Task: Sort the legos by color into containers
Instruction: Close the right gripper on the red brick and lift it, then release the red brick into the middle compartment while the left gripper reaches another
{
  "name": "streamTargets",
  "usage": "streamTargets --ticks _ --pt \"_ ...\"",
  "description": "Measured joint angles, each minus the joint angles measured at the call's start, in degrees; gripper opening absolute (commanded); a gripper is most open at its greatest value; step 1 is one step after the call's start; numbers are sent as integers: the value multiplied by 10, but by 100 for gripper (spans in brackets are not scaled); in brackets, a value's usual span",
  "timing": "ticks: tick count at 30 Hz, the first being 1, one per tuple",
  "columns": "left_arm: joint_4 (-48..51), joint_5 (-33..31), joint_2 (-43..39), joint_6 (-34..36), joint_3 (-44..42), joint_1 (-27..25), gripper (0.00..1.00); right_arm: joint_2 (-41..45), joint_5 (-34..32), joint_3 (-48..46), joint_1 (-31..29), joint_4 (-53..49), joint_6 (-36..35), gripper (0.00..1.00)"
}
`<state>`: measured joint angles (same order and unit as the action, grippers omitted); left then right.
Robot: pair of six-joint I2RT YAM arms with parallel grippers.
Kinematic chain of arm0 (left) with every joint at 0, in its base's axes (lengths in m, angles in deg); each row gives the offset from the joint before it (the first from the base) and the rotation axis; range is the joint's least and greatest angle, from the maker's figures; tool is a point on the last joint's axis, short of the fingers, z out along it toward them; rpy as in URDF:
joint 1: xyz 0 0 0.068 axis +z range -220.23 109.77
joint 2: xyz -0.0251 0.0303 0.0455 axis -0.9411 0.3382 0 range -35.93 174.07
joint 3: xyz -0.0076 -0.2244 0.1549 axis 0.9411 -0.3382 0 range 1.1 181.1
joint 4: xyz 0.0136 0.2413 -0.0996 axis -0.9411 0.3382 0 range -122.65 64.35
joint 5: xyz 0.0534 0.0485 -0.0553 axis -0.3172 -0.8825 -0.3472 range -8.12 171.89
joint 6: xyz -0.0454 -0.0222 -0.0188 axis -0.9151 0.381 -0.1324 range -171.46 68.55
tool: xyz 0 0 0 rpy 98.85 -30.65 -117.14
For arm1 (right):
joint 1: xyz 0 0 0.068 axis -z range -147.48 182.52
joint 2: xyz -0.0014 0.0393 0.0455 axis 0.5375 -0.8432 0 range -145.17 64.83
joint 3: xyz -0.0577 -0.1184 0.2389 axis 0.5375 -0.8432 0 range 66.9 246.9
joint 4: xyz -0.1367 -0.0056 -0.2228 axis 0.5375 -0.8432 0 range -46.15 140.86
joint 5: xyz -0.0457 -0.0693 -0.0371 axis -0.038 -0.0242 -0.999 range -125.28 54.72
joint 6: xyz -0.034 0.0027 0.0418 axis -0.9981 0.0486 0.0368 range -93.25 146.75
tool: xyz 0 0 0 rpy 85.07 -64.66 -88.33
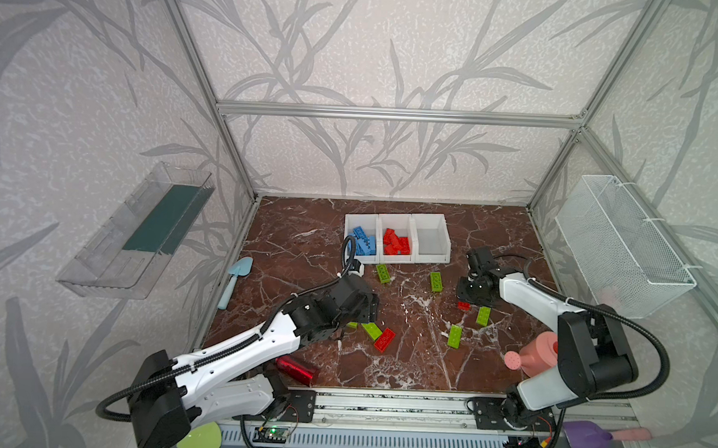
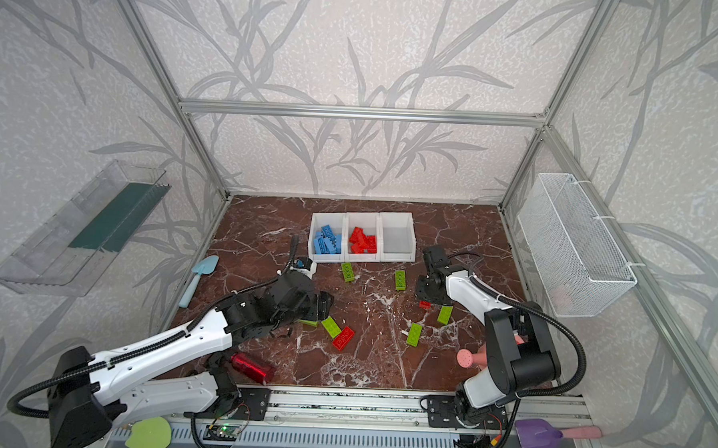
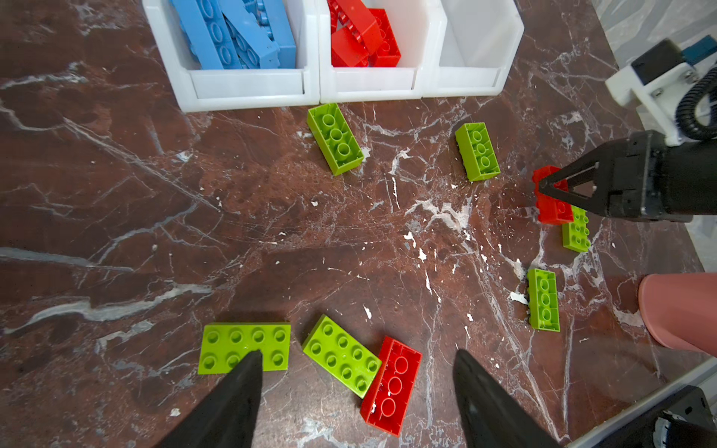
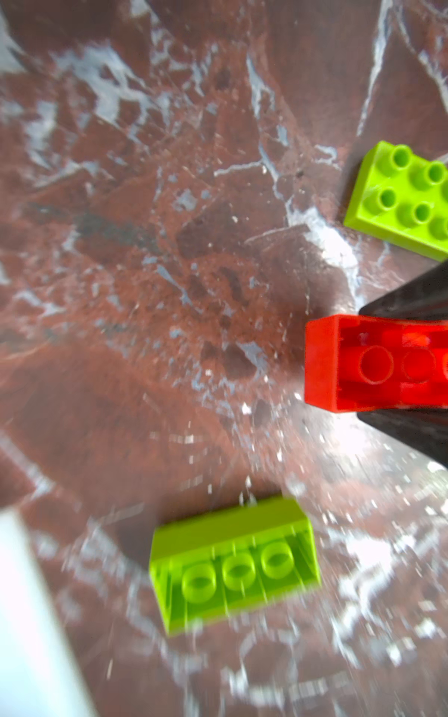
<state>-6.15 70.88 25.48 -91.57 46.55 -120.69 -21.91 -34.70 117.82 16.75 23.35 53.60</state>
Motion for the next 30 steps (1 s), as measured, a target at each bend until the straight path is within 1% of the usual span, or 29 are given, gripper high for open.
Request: streamTargets --ticks 5,8,10,12,17,23,25,30 --pt "18 -24 -29 1 -24 -4 76 39 56 44 -12 3 -6 25" --pt "27 -30 -41 5 -40 -9 76 32 91 104 -28 5 -7 25" --pt "30 -29 -51 7 -49 -15 76 12 107 158 -41 3 -8 25" --pt "31 -29 -63 11 -59 -22 76 -19 116 215 -55 5 -10 25" --pt "31 -28 -86 16 -90 -40 73 -144 133 372 -87 0 -15 25" --pt "29 -16 -102 25 -124 -52 73 -295 144 514 -97 -21 -14 26" --pt "27 -10 -102 31 -124 -53 73 -328 144 545 -97 -32 -14 30" --pt "18 6 -99 45 -124 -55 73 -383 145 605 -97 -56 -18 55"
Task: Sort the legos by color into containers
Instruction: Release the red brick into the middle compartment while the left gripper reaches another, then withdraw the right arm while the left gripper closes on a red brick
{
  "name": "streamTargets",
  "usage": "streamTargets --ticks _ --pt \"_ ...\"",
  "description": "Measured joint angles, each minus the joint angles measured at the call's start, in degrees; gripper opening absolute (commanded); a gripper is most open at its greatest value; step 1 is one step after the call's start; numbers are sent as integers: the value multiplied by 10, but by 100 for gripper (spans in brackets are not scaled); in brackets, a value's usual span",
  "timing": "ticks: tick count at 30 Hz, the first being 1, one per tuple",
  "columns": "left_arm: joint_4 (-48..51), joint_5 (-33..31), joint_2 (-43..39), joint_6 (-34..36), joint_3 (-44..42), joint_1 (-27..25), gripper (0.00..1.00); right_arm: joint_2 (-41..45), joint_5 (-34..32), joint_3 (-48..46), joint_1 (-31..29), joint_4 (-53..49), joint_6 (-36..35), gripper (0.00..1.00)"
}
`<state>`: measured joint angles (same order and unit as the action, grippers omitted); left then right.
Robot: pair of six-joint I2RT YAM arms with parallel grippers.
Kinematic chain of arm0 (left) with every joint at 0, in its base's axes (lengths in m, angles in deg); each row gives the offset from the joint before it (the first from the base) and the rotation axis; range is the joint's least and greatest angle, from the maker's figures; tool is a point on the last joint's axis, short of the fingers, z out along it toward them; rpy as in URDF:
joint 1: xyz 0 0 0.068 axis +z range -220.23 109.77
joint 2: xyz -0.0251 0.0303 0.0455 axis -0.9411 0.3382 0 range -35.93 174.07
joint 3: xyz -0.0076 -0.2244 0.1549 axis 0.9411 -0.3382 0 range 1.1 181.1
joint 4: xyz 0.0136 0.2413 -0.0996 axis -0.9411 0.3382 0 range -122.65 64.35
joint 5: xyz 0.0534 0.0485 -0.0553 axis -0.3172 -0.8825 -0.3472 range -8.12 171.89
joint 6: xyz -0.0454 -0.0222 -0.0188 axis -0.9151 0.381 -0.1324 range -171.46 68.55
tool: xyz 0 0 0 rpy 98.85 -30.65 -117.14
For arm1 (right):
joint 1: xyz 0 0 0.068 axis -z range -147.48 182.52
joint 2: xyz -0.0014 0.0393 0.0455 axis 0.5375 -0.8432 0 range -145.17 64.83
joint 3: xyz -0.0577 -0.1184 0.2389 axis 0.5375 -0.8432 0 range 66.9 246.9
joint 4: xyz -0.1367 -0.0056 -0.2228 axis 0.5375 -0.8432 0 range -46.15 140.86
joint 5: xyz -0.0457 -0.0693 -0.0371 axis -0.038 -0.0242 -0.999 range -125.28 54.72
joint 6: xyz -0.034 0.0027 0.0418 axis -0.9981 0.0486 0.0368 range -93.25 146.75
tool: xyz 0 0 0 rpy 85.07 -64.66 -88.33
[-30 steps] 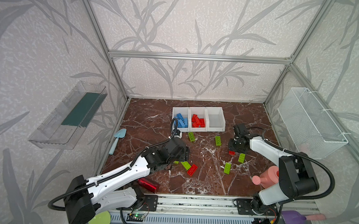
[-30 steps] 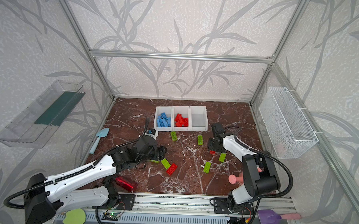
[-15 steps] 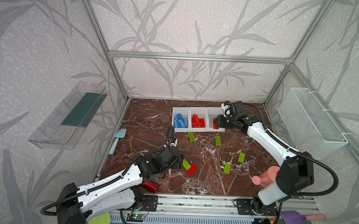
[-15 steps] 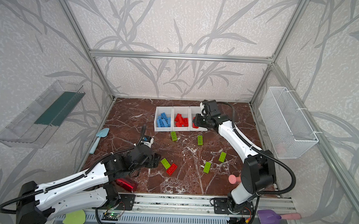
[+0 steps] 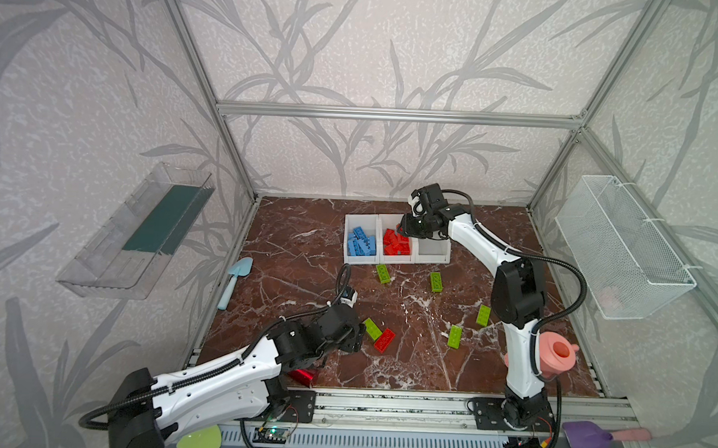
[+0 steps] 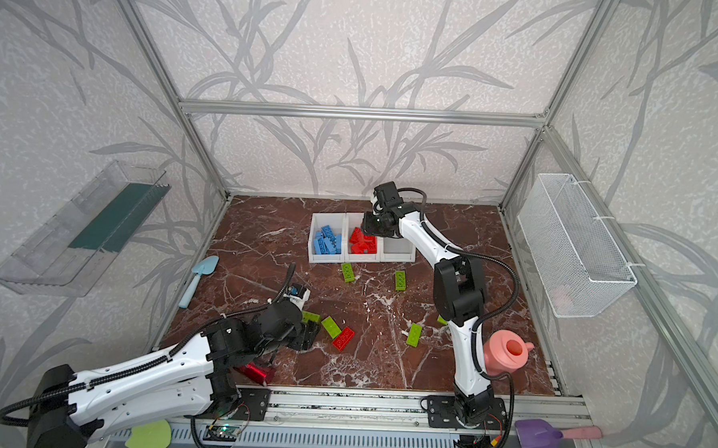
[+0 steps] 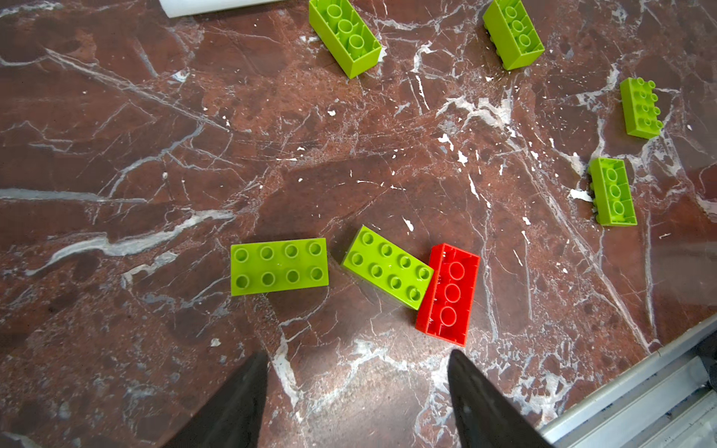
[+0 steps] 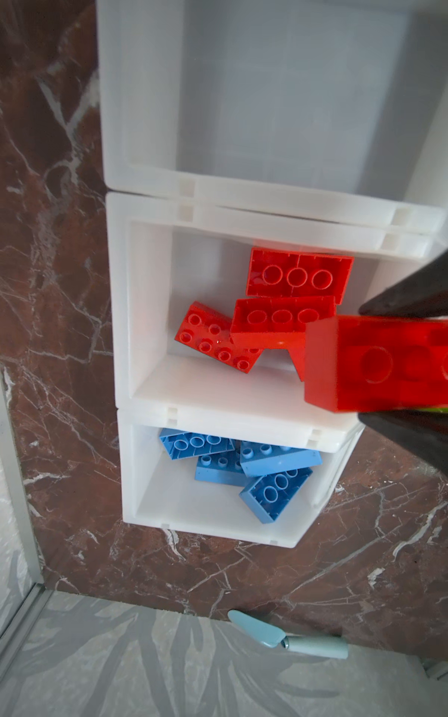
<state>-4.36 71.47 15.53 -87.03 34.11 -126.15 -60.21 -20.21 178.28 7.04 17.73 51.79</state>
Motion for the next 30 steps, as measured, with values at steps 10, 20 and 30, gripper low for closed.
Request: streamTargets --ticks 10,20,30 --pt "-37 31 81 10 7 -25 73 5 -2 16 0 -10 -8 67" --pt "-67 40 244 14 86 -79 73 245 -5 -261 32 72 3 68" --pt "-97 56 347 15 126 -93 71 479 -5 -503 90 130 18 69"
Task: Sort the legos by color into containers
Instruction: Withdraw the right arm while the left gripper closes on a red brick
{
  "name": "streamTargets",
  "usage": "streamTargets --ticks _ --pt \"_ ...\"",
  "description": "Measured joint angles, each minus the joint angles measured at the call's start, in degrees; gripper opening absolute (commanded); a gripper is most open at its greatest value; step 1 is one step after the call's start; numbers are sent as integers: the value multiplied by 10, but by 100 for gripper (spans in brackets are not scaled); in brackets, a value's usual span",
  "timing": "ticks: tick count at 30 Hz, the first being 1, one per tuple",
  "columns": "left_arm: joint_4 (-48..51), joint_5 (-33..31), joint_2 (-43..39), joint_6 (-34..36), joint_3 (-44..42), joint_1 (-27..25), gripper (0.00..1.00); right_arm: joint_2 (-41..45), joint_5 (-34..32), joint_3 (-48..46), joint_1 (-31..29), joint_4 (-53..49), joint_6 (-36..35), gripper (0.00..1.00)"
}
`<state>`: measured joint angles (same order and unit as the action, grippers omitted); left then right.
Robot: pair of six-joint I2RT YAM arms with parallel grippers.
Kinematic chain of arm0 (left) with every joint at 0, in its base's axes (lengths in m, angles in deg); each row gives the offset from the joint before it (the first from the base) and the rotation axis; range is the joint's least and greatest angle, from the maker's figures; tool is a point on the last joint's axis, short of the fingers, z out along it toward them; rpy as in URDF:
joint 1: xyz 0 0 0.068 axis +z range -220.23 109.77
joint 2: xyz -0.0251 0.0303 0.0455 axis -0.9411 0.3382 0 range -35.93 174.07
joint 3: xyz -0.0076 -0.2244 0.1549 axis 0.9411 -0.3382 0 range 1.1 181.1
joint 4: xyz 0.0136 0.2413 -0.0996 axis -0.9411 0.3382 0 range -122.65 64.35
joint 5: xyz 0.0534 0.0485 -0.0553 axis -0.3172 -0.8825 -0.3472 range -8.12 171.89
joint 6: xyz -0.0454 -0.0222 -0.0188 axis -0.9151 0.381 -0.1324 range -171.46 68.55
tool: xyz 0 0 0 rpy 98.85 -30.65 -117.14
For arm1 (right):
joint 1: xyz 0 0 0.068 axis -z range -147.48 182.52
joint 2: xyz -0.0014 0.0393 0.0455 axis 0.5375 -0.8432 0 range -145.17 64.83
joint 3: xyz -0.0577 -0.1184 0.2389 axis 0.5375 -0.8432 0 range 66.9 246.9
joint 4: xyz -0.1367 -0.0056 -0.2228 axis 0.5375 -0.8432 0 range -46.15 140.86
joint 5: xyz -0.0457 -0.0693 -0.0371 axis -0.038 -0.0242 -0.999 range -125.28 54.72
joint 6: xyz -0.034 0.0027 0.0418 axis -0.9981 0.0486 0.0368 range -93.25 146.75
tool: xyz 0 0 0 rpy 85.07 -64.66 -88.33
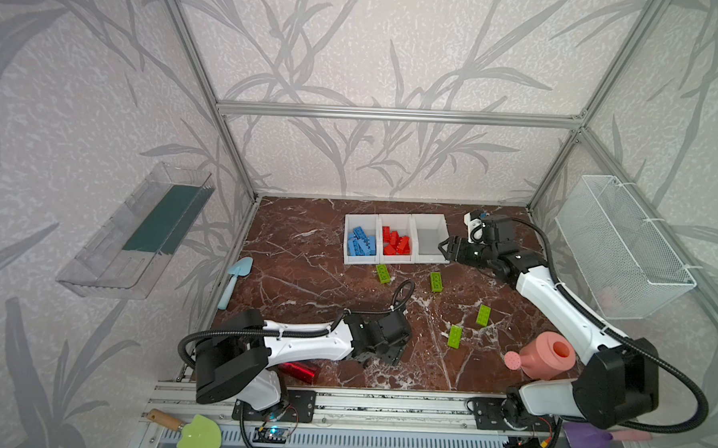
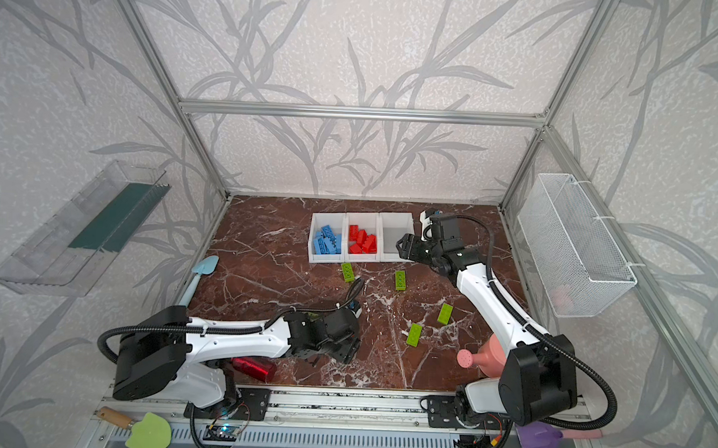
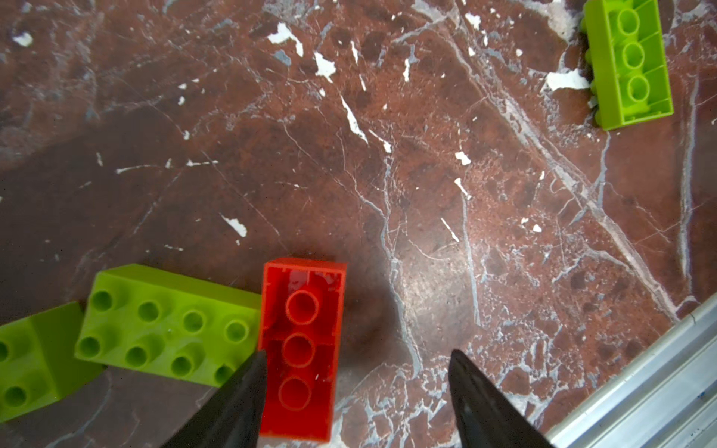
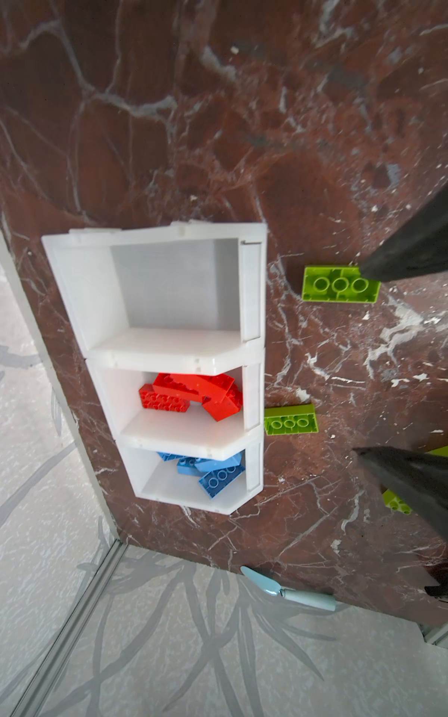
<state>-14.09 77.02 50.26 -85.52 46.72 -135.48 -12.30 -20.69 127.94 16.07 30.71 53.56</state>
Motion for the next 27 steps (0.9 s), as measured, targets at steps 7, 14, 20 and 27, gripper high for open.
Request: streamTargets --ticks 7,14,20,27 --pt "-3 0 39 0 21 0 62 68 1 -82 24 2 2 69" --pt "-1 0 50 0 37 0 57 71 5 -105 31 6 2 69" --pt "6 -6 57 -5 80 0 63 71 9 -107 31 9 2 69" --pt "31 -26 39 1 108 0 74 73 9 -118 33 11 2 69"
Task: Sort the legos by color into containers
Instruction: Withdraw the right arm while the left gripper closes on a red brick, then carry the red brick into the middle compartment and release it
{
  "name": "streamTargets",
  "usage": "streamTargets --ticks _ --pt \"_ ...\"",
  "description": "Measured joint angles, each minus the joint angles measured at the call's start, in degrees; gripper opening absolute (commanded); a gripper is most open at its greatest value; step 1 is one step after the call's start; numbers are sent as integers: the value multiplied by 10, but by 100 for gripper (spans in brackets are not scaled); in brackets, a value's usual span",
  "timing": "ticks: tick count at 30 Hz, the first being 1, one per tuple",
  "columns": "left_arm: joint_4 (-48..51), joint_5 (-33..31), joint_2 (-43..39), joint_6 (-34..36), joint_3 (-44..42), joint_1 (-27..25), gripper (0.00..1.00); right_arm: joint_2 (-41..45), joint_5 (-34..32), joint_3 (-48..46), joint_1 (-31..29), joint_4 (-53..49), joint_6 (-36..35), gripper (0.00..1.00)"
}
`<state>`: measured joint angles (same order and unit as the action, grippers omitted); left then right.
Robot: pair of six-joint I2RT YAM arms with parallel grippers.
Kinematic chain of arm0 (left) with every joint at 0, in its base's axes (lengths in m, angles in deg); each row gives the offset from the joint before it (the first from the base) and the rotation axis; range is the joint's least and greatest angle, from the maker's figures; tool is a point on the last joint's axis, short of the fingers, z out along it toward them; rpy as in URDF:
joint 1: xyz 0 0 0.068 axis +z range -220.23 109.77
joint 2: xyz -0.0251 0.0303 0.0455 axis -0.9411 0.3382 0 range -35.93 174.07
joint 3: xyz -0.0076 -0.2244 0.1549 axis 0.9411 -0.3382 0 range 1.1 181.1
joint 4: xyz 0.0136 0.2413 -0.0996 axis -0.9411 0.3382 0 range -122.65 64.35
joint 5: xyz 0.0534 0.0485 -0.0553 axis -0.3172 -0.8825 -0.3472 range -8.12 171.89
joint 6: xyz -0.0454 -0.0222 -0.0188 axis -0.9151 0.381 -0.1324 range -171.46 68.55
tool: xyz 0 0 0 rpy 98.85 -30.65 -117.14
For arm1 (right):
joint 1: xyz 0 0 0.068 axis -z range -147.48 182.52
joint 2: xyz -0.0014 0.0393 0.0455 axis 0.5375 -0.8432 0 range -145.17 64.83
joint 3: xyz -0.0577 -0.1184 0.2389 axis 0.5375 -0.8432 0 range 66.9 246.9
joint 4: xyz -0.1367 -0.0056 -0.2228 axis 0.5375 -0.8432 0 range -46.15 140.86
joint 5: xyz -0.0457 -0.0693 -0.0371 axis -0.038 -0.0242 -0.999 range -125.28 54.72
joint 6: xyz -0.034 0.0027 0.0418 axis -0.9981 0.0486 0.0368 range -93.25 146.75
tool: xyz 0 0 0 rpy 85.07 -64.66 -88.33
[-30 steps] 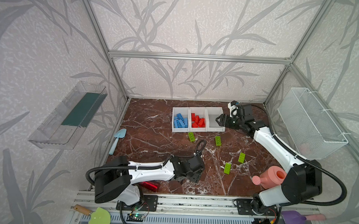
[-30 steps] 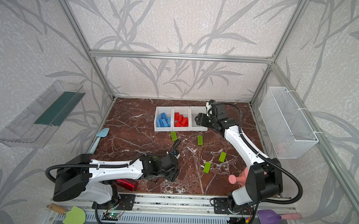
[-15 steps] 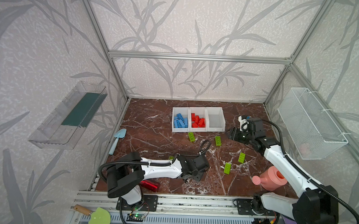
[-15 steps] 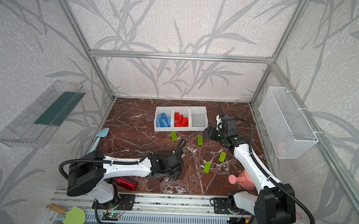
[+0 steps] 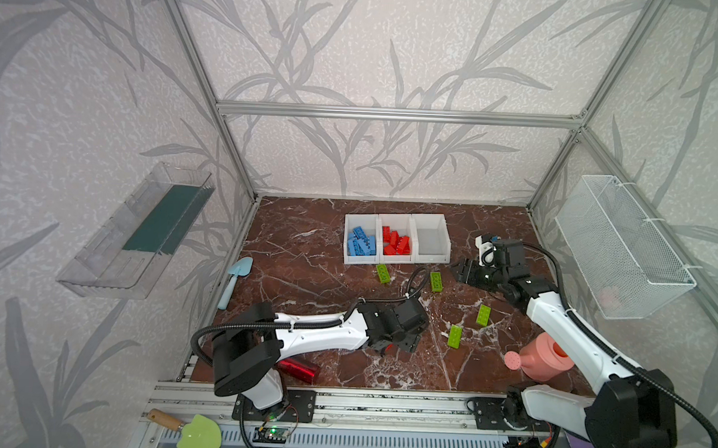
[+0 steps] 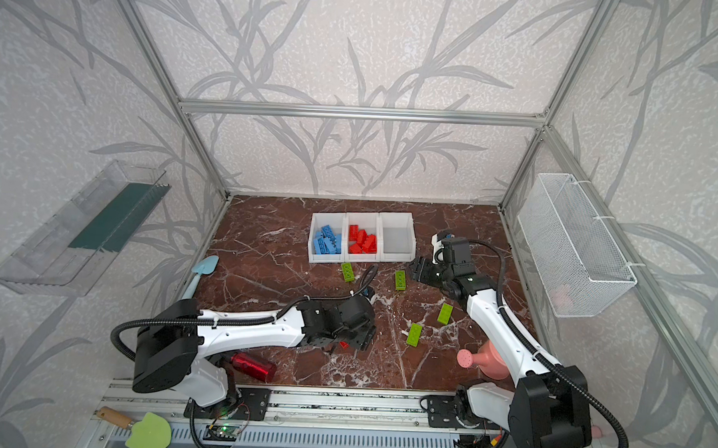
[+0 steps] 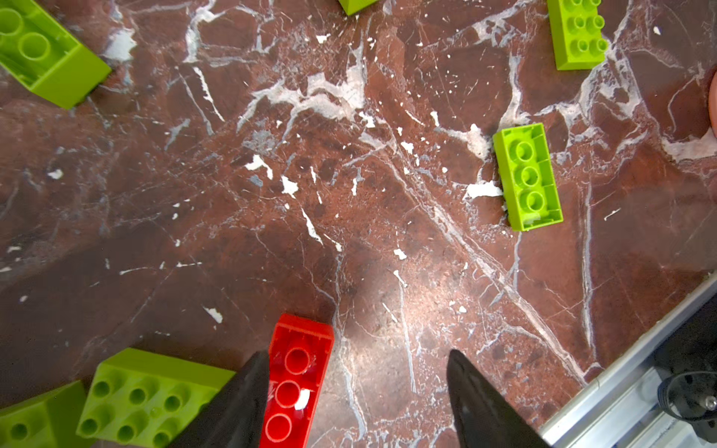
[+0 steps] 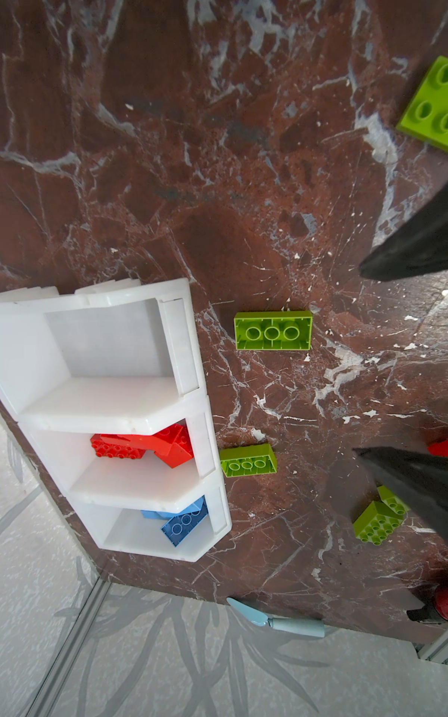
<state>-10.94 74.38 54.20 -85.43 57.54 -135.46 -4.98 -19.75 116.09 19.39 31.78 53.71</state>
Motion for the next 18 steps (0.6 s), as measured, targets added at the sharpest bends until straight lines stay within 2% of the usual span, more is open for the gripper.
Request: streamTargets --ticks 7,14,16,18 --pt "23 -12 5 14 -6 9 73 13 0 -7 1 1 0 69" --pt "19 -14 65 21 -6 13 70 16 1 -20 1 9 0 69" --pt "18 -14 83 21 -6 14 67 17 2 -24 1 9 0 69" --pt "16 -13 96 17 -6 14 58 20 5 -27 1 8 0 69"
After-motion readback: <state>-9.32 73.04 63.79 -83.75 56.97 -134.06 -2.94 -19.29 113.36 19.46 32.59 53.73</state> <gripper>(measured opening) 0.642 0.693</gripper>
